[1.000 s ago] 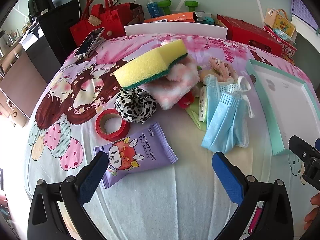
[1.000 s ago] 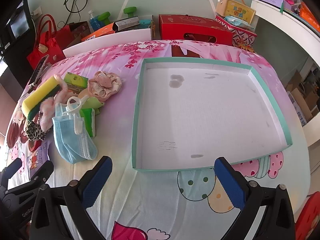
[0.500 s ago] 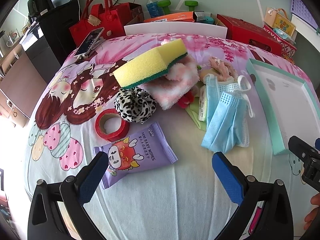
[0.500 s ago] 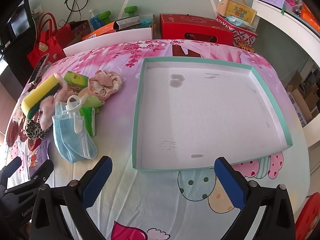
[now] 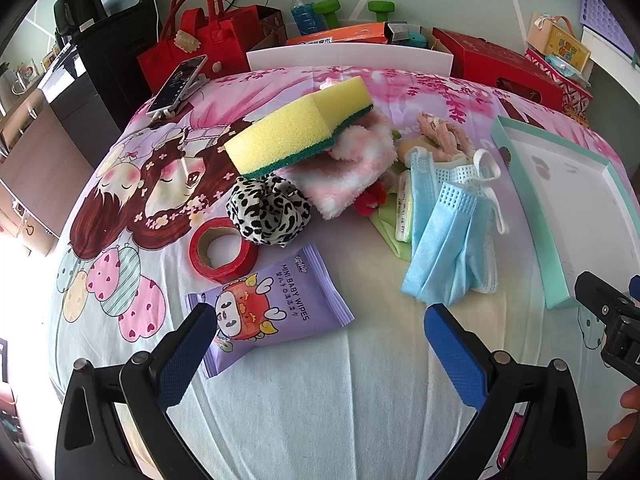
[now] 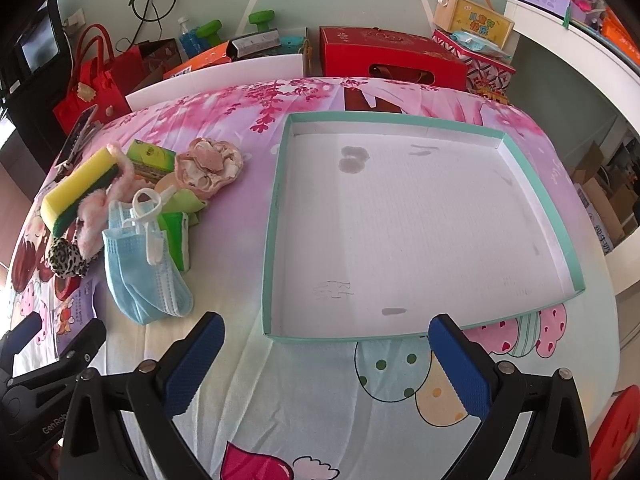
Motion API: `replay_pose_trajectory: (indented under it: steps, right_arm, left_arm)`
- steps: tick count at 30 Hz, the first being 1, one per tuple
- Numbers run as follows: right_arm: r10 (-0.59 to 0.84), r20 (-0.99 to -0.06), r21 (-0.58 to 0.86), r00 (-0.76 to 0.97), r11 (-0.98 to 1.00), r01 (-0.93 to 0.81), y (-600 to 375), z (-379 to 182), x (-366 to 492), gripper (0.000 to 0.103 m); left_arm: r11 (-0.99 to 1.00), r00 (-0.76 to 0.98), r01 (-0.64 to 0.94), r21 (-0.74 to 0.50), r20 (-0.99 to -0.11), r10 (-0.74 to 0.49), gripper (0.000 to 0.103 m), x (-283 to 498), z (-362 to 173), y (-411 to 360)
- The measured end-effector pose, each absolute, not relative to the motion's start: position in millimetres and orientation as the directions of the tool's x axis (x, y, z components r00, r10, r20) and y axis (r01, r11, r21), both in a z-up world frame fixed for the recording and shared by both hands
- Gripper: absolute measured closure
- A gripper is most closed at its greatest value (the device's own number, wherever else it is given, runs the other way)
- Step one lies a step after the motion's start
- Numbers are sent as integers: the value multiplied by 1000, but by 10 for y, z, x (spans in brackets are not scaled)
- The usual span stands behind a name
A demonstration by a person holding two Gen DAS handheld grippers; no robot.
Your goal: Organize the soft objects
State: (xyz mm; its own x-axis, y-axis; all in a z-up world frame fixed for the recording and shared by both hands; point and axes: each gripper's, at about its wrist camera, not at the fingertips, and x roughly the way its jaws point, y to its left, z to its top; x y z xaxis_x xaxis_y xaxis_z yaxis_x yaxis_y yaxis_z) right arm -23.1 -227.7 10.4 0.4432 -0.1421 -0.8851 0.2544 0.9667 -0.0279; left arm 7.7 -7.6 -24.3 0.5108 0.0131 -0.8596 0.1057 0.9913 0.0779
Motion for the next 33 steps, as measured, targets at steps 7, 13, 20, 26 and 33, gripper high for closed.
replay_pose_trajectory:
  steps: [7, 13, 20, 26, 33]
  right_arm:
    - [-143, -886, -30, 442, 967, 253, -2272, 104, -232, 0]
    - [-143, -886, -30, 442, 967, 252, -2273, 101, -235, 0]
    - [-143, -886, -31, 441, 967, 251, -2267, 99, -229, 0]
    - [-144, -887, -34, 439, 968, 249, -2257, 91, -234, 0]
    - [-144, -887, -35, 438, 968, 248, -2257, 95, -227, 0]
  left_arm:
    - [991, 511, 104, 78, -860, 14, 0, 77, -241, -82]
    - [992, 510, 104, 78, -860, 15, 0, 78, -242, -87]
    - [992, 510, 104, 78, -860, 14, 0, 75, -238, -86]
    - [991, 510, 104, 79, -860, 15, 0, 74, -237, -84]
    - [991, 510, 105, 79, -860, 14, 0, 72, -238, -82]
